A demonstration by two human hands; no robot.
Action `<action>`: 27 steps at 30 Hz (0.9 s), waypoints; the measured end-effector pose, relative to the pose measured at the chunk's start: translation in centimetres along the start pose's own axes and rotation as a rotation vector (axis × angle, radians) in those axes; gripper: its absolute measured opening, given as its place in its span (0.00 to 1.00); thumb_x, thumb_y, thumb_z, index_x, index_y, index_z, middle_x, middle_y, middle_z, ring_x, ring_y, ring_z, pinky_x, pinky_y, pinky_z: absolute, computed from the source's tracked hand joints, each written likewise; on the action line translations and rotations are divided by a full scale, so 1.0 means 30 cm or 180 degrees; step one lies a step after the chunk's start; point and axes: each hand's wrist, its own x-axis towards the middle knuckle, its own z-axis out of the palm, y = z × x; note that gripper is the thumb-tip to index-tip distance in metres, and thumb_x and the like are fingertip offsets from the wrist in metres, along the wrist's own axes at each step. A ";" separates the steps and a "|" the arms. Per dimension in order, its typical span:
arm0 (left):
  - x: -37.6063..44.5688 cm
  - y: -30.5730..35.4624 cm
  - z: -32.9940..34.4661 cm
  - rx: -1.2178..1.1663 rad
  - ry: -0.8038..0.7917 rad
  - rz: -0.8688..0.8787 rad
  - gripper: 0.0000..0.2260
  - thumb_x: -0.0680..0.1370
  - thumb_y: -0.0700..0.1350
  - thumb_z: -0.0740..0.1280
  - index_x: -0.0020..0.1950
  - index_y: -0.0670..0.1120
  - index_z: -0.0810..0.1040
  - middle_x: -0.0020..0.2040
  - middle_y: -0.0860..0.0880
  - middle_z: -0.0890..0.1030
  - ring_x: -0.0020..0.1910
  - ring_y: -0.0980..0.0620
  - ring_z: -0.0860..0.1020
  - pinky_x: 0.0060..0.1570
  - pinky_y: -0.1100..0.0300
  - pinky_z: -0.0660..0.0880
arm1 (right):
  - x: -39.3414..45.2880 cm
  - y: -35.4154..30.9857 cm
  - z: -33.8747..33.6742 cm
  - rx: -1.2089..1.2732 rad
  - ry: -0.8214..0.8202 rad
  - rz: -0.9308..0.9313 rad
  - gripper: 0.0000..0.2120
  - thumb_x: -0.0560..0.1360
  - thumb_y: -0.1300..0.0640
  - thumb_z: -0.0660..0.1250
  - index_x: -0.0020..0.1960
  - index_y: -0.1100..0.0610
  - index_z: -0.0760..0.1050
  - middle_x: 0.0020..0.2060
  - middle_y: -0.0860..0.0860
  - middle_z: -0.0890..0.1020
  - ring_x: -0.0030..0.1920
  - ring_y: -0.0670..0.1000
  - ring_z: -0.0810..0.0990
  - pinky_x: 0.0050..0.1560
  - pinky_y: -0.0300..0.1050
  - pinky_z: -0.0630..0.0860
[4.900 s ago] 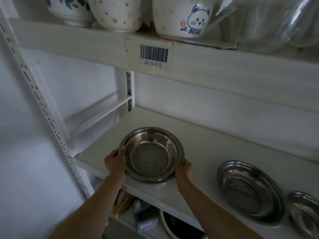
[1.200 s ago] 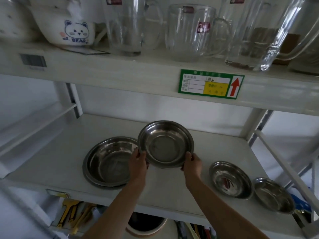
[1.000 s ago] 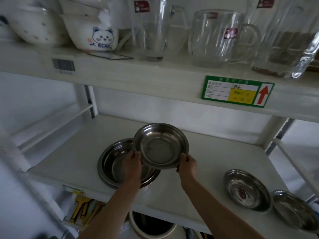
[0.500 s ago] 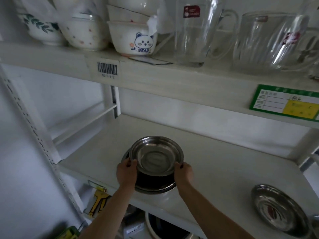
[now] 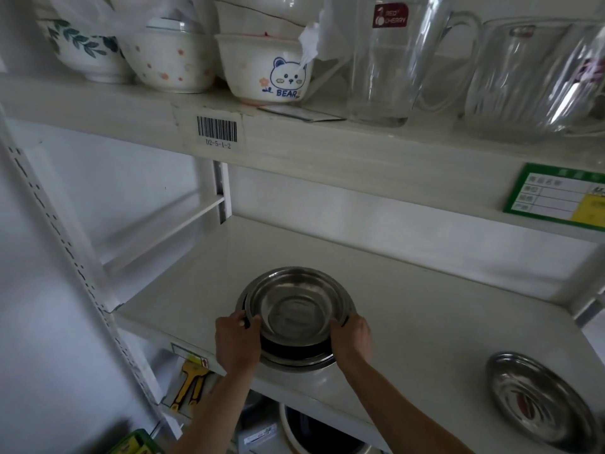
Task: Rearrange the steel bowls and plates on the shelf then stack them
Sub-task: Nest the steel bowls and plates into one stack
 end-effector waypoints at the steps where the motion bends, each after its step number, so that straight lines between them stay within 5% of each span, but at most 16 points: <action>1: -0.003 0.002 -0.003 0.0018 0.0002 -0.0005 0.16 0.75 0.54 0.68 0.58 0.46 0.80 0.55 0.45 0.79 0.50 0.46 0.80 0.49 0.52 0.78 | -0.002 0.000 -0.001 -0.0022 0.0005 -0.0032 0.16 0.76 0.52 0.65 0.59 0.61 0.77 0.56 0.58 0.79 0.55 0.60 0.80 0.53 0.49 0.76; 15: -0.014 0.002 0.016 0.0367 0.0148 0.0010 0.13 0.75 0.48 0.68 0.56 0.43 0.75 0.54 0.46 0.71 0.45 0.44 0.77 0.42 0.53 0.75 | -0.012 0.025 -0.003 -0.0494 0.0079 -0.0373 0.15 0.78 0.54 0.65 0.61 0.60 0.69 0.57 0.56 0.72 0.52 0.59 0.78 0.44 0.44 0.67; 27: 0.012 -0.027 0.018 0.0062 0.0152 0.0057 0.11 0.71 0.43 0.69 0.50 0.42 0.73 0.50 0.45 0.71 0.41 0.46 0.74 0.37 0.52 0.74 | 0.004 0.046 0.022 -0.0425 0.0223 -0.0420 0.10 0.77 0.59 0.62 0.58 0.58 0.70 0.56 0.55 0.72 0.48 0.60 0.79 0.43 0.47 0.71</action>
